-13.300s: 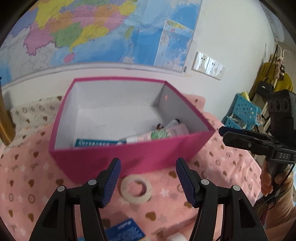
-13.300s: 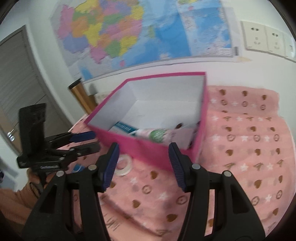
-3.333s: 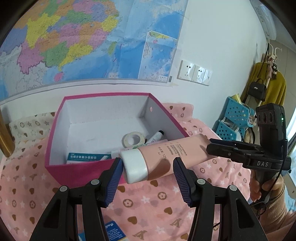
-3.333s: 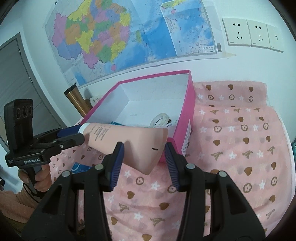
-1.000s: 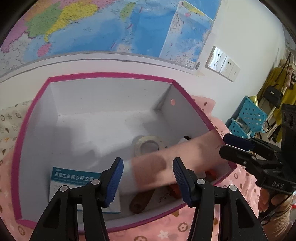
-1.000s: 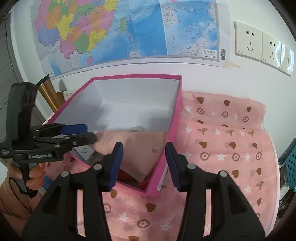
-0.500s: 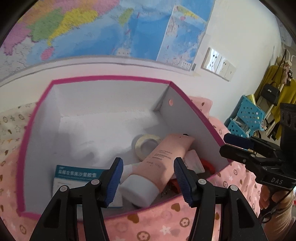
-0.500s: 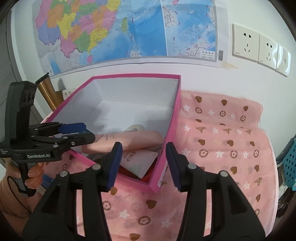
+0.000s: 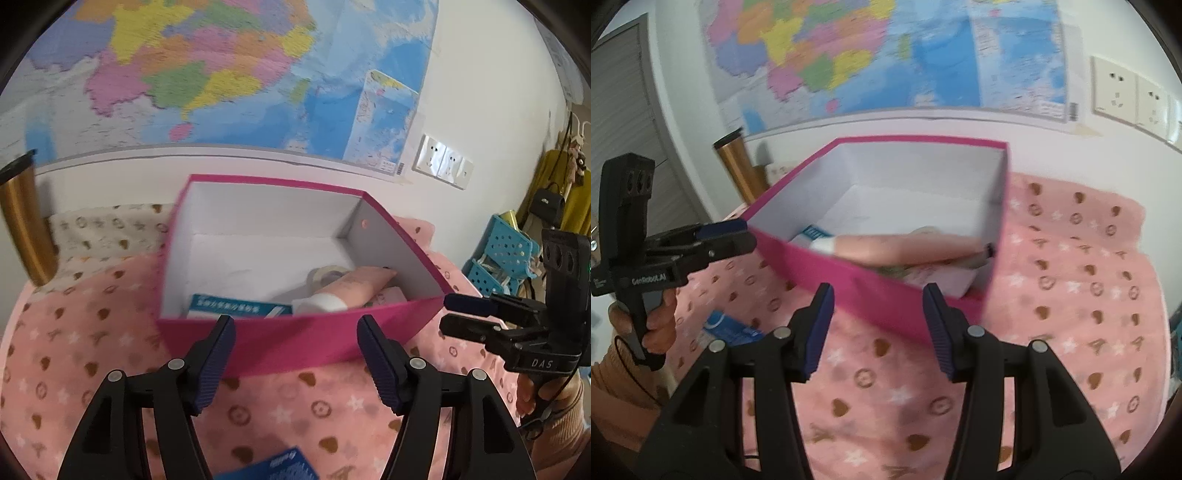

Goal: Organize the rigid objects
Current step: 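Move the right gripper toward the blue medicine box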

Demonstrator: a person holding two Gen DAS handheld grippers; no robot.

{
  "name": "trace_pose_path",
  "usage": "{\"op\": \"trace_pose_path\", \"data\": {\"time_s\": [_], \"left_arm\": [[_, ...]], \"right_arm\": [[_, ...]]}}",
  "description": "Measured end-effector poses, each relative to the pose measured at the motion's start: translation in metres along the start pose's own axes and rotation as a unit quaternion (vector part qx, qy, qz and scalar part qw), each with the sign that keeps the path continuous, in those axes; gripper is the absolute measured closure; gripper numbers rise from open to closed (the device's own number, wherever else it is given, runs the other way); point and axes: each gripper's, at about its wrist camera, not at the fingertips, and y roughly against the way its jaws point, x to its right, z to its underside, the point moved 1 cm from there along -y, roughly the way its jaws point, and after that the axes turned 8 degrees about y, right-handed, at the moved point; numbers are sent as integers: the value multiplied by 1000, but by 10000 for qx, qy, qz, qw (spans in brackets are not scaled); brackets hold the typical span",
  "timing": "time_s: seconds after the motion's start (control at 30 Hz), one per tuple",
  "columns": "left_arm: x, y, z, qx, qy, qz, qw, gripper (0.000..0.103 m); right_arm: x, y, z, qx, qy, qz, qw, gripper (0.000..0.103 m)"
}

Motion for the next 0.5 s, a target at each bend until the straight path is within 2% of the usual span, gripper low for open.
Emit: {"op": "trace_pose_path", "data": {"time_s": [0.23,0.5], "left_arm": [[-12,20,25,-11,96,-360,9993,33],[-43,38,55,-224,436,-665,9966,33]], "right_arm": [[-25,-14,14,-165,-25,-460,9988,51],[-61,-39,31,-513,10,-957,9941,51]]}}
